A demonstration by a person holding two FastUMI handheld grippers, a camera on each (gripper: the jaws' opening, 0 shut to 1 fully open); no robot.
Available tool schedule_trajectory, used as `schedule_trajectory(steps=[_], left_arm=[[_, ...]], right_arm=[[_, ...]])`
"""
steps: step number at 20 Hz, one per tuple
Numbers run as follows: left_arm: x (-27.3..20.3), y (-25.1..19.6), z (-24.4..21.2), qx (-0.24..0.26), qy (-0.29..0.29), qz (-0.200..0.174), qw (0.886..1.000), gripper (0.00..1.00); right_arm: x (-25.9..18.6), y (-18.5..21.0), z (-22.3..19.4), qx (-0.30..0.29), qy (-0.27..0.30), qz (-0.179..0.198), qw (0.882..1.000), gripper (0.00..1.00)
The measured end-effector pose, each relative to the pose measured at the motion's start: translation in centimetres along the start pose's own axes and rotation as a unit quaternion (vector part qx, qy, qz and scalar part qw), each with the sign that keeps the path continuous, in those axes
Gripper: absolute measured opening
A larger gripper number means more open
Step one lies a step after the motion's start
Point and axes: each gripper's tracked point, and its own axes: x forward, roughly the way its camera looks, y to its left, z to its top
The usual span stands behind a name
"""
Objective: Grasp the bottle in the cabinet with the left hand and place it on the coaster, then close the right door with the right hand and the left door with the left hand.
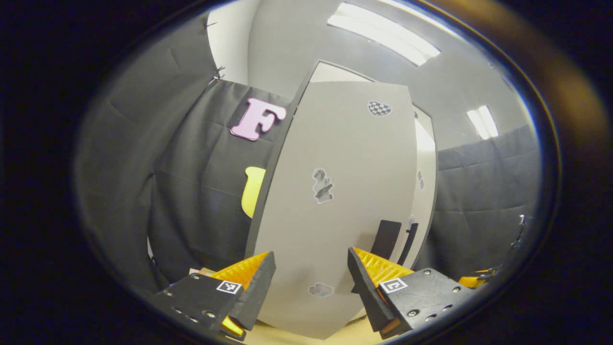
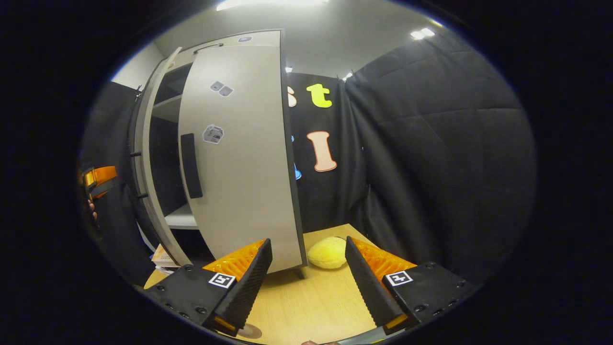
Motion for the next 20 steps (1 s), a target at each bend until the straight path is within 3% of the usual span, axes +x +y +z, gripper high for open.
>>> schedule_trajectory(steps=[1, 2, 9, 11, 14, 15, 17, 20], left_arm=[[-0.3, 0.2, 0.1, 0.007, 0.000, 0.013, 1.000, 0.82], [-0.8, 0.6, 0.3, 0.014, 0.001, 0.028, 1.000, 0.94], [-3.1, 1.9, 1.8, 0.068, 0.007, 0.114, 0.991, 0.94], [-3.8, 1.7, 2.6, 0.082, 0.005, 0.128, 0.988, 0.88], [-5.3, 1.4, 3.5, 0.103, 0.001, 0.157, 0.982, 0.88], [-5.9, 1.4, 3.5, 0.104, 0.000, 0.169, 0.980, 0.94], [-7.6, 1.2, 3.4, 0.101, -0.001, 0.189, 0.977, 0.94], [-8.3, 1.3, 3.5, 0.119, 0.004, 0.198, 0.973, 0.94]], right_arm=[[0.5, -0.4, 0.1, 0.004, 0.004, 0.002, 1.000, 0.98], [0.9, -0.6, 0.2, 0.010, 0.008, 0.007, 1.000, 0.98], [5.2, 0.0, 5.0, 0.005, -0.009, 0.078, 0.997, 0.98], [6.2, 0.1, 6.4, -0.005, -0.023, 0.097, 0.995, 0.98], [7.4, 0.7, 8.1, -0.007, -0.039, 0.128, 0.991, 0.98], [7.7, 0.8, 8.4, -0.008, -0.041, 0.140, 0.989, 0.98], [8.0, 0.8, 8.6, -0.010, -0.044, 0.162, 0.986, 0.98], [7.9, -0.1, 8.5, -0.022, -0.041, 0.173, 0.984, 0.98]])
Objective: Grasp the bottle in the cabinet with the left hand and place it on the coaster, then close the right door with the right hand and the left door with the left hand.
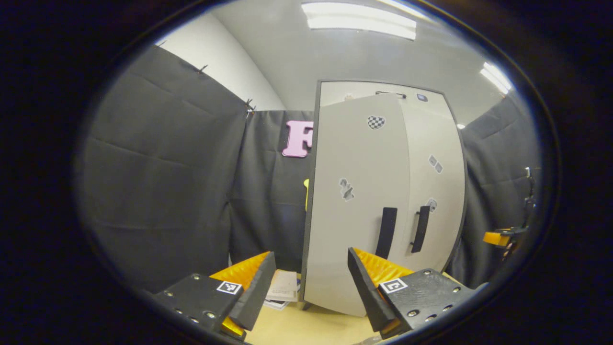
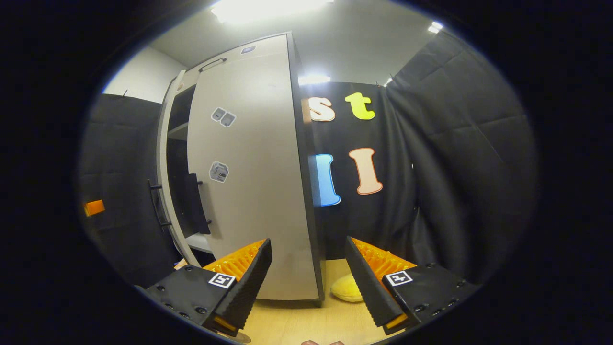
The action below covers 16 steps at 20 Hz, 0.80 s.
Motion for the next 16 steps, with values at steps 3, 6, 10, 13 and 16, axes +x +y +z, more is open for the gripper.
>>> schedule_trajectory(steps=[3, 6, 10, 13, 16], left_arm=[[-0.6, 0.2, 0.4, 0.020, -0.008, 0.001, 1.000, 0.94], [-0.7, -0.1, 0.6, 0.016, -0.017, -0.016, 1.000, 0.95], [-0.6, -0.3, 0.1, 0.004, -0.017, -0.040, 0.999, 0.95], [-0.7, 0.1, -0.7, -0.022, -0.013, -0.041, 0.999, 0.88], [-0.7, 0.7, -1.4, -0.046, -0.011, -0.028, 0.999, 0.88]], right_arm=[[-1.1, -0.5, 0.2, 0.001, -0.005, -0.012, 1.000, 0.98], [-2.2, -0.3, 0.2, 0.021, -0.007, -0.034, 0.999, 0.98], [-4.2, 1.2, -0.6, 0.030, -0.004, -0.044, 0.999, 0.98], [-6.1, 1.2, -1.6, 0.003, 0.003, -0.056, 0.998, 0.98], [-7.5, 1.2, -2.4, -0.008, 0.005, -0.072, 0.997, 0.98]])
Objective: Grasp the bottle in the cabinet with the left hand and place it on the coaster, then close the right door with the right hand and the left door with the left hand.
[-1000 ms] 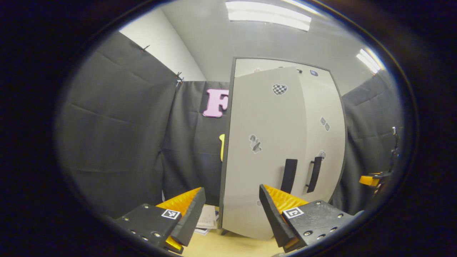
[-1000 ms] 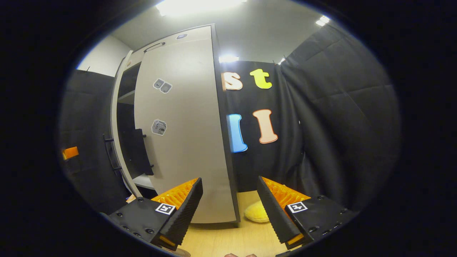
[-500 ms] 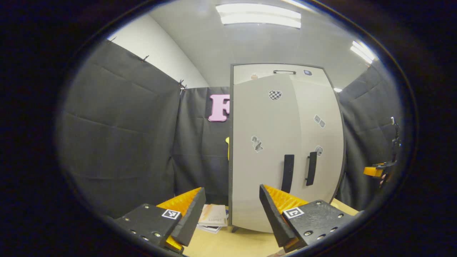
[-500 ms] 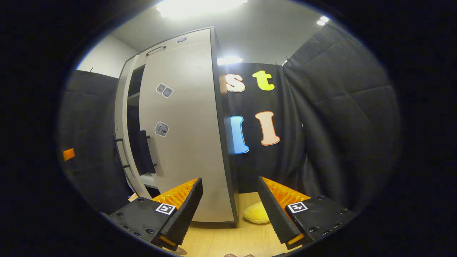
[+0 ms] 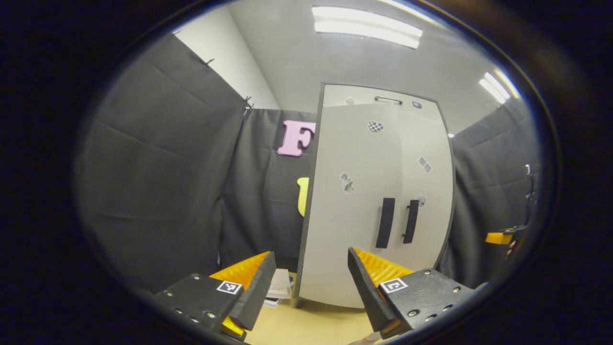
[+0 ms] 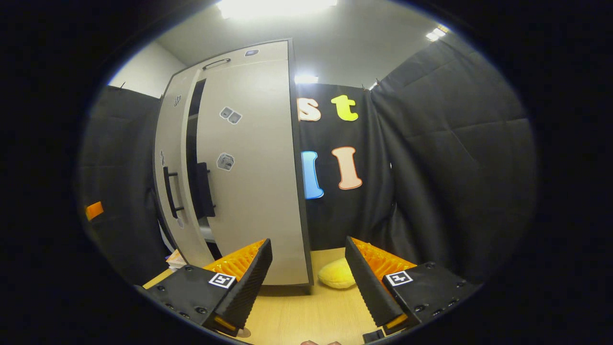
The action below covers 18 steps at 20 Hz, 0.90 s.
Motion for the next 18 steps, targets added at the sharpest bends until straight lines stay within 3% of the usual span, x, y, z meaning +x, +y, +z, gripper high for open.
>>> schedule_trajectory(steps=[4, 11, 14, 18], left_arm=[[-0.3, -0.7, -0.2, -0.032, 0.000, -0.016, 0.999, 0.89], [-0.5, 0.1, -0.8, -0.007, 0.004, -0.009, 1.000, 0.88], [-0.8, 1.6, -1.3, 0.034, 0.008, 0.020, 0.999, 0.88], [-1.2, 0.1, -1.5, 0.031, 0.000, -0.004, 1.000, 0.88]], right_arm=[[-0.9, 0.4, -0.5, 0.008, 0.002, -0.008, 1.000, 0.98], [-2.2, 1.1, -1.6, 0.007, 0.007, -0.017, 1.000, 0.98], [-3.2, 1.3, -1.9, 0.002, 0.007, -0.021, 1.000, 0.98], [-3.7, 1.4, -2.3, 0.000, 0.008, -0.022, 1.000, 0.98]])
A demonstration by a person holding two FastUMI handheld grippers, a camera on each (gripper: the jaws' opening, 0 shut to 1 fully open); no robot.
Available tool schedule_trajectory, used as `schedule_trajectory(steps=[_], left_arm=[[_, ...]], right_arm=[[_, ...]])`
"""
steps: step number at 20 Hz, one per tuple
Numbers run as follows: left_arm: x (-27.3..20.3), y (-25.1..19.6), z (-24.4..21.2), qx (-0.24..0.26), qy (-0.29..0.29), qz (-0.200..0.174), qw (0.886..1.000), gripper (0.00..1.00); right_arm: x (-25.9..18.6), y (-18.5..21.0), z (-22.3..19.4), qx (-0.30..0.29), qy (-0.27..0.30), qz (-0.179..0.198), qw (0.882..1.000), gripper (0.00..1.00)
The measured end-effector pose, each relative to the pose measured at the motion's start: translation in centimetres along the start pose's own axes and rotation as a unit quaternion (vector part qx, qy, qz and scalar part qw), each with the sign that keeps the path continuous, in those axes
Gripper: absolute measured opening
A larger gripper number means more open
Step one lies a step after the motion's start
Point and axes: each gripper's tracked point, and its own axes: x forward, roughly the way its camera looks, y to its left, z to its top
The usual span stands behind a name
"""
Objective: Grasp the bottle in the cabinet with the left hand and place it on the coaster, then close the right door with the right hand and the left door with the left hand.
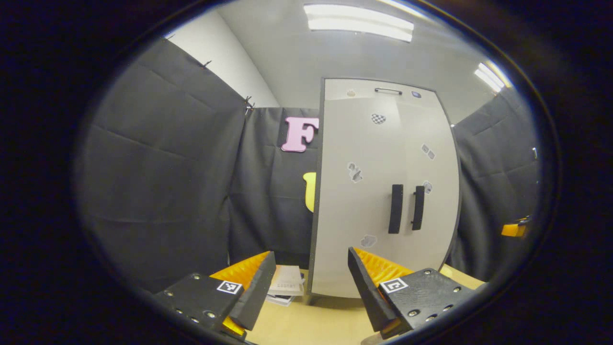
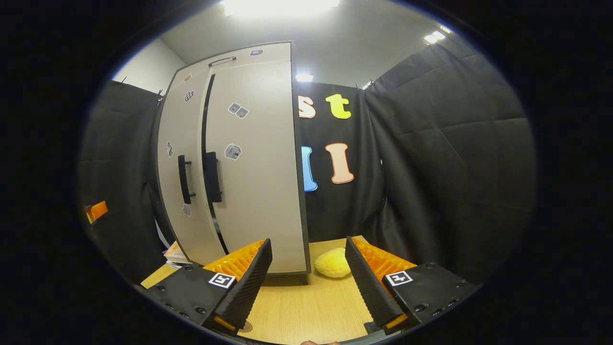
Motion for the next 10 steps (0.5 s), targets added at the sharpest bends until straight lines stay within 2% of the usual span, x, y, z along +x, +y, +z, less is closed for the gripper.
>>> schedule_trajectory(steps=[8, 9, 10], left_arm=[[-0.9, -0.6, 0.0, 0.032, 0.005, -0.025, 0.999, 0.88], [-0.8, -0.6, 0.0, 0.028, 0.003, -0.025, 0.999, 0.95], [-0.8, -0.8, 0.1, 0.023, 0.002, -0.027, 0.999, 0.95]], right_arm=[[0.1, 1.3, -0.2, 0.004, 0.010, 0.018, 1.000, 0.98], [0.0, 1.5, -0.2, 0.005, 0.011, 0.021, 1.000, 0.92], [0.1, 1.6, -0.1, 0.004, 0.011, 0.023, 1.000, 0.92]])
